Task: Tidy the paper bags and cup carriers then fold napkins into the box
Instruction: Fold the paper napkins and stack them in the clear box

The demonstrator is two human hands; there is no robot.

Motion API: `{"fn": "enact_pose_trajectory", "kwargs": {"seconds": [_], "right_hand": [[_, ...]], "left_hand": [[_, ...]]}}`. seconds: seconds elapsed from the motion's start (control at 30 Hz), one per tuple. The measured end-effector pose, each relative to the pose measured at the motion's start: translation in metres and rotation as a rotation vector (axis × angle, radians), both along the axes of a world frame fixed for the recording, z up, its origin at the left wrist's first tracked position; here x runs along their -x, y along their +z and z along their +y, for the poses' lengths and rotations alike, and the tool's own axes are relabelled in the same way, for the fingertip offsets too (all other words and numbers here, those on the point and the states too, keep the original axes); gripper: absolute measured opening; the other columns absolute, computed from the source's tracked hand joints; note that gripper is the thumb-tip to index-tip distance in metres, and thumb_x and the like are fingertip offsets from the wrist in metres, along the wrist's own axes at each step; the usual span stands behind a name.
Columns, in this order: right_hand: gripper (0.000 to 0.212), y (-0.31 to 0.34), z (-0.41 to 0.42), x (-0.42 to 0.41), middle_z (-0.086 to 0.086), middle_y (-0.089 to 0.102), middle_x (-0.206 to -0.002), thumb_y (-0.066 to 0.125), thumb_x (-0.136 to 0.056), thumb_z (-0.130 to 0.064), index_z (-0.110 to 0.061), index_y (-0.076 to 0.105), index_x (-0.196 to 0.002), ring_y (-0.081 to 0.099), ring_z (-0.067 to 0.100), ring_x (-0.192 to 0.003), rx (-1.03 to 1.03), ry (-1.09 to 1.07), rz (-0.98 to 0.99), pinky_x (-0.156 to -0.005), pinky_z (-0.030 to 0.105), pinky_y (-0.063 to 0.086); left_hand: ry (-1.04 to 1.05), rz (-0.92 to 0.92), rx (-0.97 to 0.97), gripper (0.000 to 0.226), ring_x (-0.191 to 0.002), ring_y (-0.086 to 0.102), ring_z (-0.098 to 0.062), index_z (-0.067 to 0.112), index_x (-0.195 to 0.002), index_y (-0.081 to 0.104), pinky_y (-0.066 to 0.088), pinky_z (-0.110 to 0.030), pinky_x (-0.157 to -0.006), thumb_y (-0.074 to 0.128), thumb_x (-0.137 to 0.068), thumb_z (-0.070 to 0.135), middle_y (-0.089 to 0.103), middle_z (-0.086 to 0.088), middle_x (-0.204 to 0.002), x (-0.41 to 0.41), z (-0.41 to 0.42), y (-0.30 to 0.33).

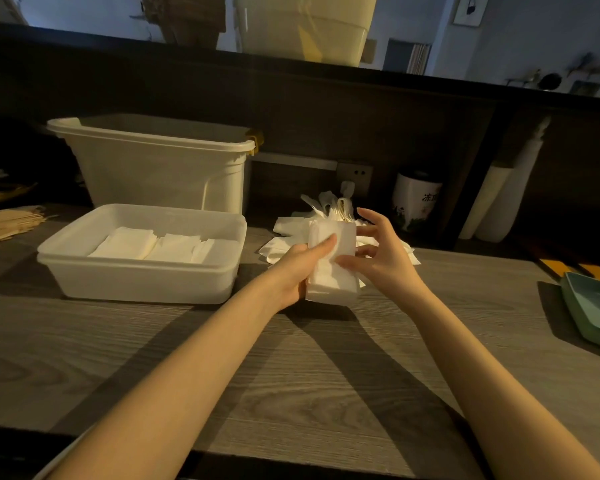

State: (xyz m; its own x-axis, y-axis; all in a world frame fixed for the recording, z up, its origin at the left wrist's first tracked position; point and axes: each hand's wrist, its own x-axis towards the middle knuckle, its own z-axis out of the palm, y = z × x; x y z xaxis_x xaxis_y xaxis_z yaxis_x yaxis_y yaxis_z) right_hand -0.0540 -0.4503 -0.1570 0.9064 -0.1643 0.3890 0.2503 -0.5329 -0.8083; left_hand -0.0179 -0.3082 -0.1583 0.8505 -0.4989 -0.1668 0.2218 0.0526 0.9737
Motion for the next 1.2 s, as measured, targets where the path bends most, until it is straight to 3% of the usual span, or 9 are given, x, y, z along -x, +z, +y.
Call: {"fn": "enact_pose_trajectory", "kwargs": {"seconds": [0.1,0.23,0.33,0.47,0.67,1.0,1.2], "right_hand": [[0.073,-0.002,0.000,-0.002,-0.009,0.047,-0.114,0.071,-0.080,-0.013,-0.019,0.032,-0.141,0.059,0.009,-0.086,0.029,-0.048,-0.034,-0.065,0.021,0.053],[0.040,-0.005,-0.006,-0.004,-0.006,0.054,-0.106,0.057,-0.092,-0.022,-0.015,0.046,-0.130,0.058,0.007,-0.085,0.007,-0.164,-0.047,-0.065,0.016,0.048],[0.023,-0.012,-0.013,-0.006,-0.003,0.061,-0.102,0.058,-0.092,-0.025,-0.016,0.059,-0.113,0.054,0.001,-0.081,0.244,-0.139,0.025,-0.065,0.013,0.044],[0.031,-0.024,-0.016,-0.008,-0.006,0.057,-0.106,0.064,-0.086,-0.039,-0.021,0.061,-0.111,0.053,0.005,-0.089,0.558,-0.033,0.272,-0.071,0.017,0.044],[0.041,-0.026,-0.017,-0.007,-0.006,0.050,-0.115,0.067,-0.082,-0.041,-0.022,0.059,-0.118,0.049,0.010,-0.104,0.675,-0.007,0.322,-0.092,0.029,0.046],[0.021,-0.026,-0.015,-0.009,-0.002,0.057,-0.113,0.059,-0.091,-0.029,-0.018,0.062,-0.109,0.055,0.012,-0.096,0.714,-0.082,0.216,-0.082,0.027,0.049],[0.016,-0.010,-0.012,-0.005,-0.007,0.059,-0.091,0.056,-0.093,-0.025,-0.014,0.060,-0.104,0.057,0.007,-0.083,0.260,-0.151,-0.067,-0.066,0.014,0.044]], "left_hand": [[0.010,-0.078,-0.061,0.044,-0.087,0.060,-0.013,0.013,-0.130,0.043,0.053,-0.027,-0.070,0.060,-0.090,0.021,0.059,-0.001,-0.102,-0.003,0.000,-0.003],[0.139,-0.130,-0.101,0.047,-0.104,0.055,-0.020,0.014,-0.135,0.039,0.051,-0.037,-0.087,0.057,-0.091,0.017,0.054,-0.007,-0.123,-0.011,0.001,-0.001],[0.259,-0.134,-0.054,0.049,-0.114,0.053,-0.027,0.014,-0.137,0.038,0.048,-0.045,-0.095,0.056,-0.092,0.016,0.052,-0.010,-0.128,-0.020,0.005,0.000],[0.398,-0.117,-0.007,0.044,-0.112,0.055,-0.028,0.013,-0.133,0.042,0.048,-0.048,-0.094,0.056,-0.092,0.015,0.055,-0.010,-0.124,-0.029,0.012,-0.003],[0.419,-0.085,0.012,0.038,-0.112,0.055,-0.031,0.010,-0.129,0.047,0.047,-0.051,-0.095,0.055,-0.092,0.012,0.056,-0.013,-0.123,-0.033,0.017,-0.008],[0.426,-0.095,-0.025,0.044,-0.114,0.053,-0.030,0.012,-0.134,0.043,0.047,-0.051,-0.095,0.056,-0.092,0.015,0.054,-0.011,-0.126,-0.032,0.016,-0.005],[0.454,-0.125,-0.073,0.042,-0.113,0.052,-0.029,0.011,-0.133,0.041,0.047,-0.048,-0.095,0.054,-0.093,0.015,0.053,-0.010,-0.125,-0.032,0.016,-0.006]]}}
